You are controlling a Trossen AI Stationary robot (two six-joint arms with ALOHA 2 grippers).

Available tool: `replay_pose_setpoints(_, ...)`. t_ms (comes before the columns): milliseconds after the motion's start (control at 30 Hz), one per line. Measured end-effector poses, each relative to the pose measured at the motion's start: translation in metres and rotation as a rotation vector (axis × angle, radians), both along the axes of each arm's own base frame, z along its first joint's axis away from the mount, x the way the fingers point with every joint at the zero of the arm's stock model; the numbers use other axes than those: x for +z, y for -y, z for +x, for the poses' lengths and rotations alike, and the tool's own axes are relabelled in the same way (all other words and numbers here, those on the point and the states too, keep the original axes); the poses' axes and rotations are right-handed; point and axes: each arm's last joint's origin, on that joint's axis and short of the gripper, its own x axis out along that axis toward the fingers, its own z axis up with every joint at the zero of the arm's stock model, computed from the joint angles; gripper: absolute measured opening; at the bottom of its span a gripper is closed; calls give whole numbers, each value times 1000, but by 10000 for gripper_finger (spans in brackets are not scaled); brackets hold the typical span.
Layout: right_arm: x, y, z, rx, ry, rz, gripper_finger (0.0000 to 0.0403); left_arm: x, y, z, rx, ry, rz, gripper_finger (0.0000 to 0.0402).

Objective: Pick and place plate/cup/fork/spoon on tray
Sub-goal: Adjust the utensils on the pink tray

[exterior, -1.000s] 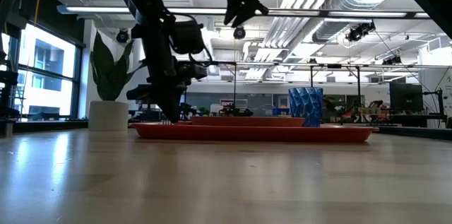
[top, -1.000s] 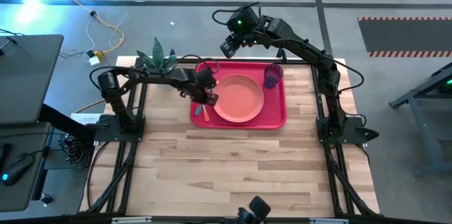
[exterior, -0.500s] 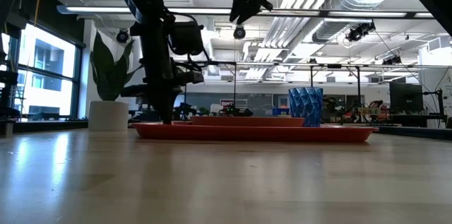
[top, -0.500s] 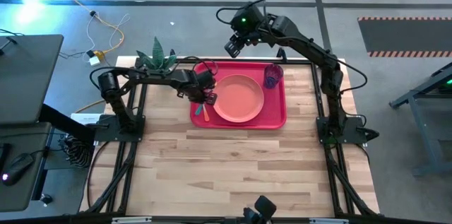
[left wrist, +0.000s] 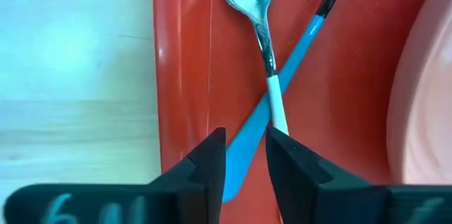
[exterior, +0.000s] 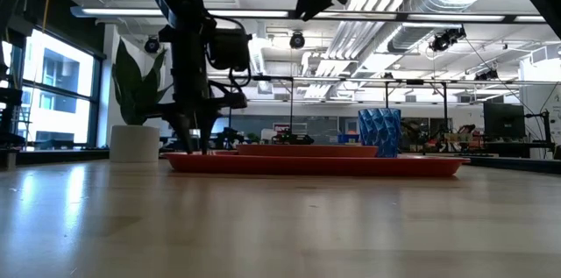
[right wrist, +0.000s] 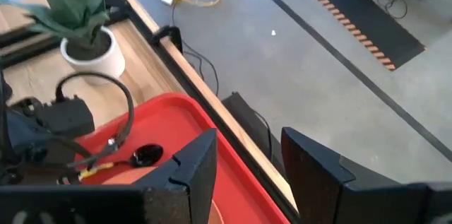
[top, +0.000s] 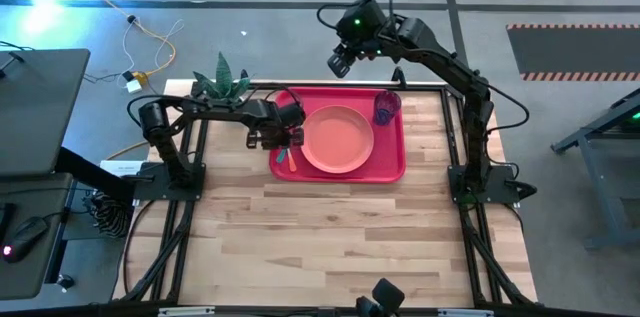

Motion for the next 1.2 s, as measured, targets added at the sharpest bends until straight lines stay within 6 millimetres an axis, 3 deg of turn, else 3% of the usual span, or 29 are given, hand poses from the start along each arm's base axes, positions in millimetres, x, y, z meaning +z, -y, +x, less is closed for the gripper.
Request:
replay_pose_setpoints(467,-2,-1,-2,-1,-28,15,149,3,5,14,46,113,31,103)
replay_pose_setpoints(1200,-3,-2,-2,2,-33,17,149,-6,3,17,66,99,28,104)
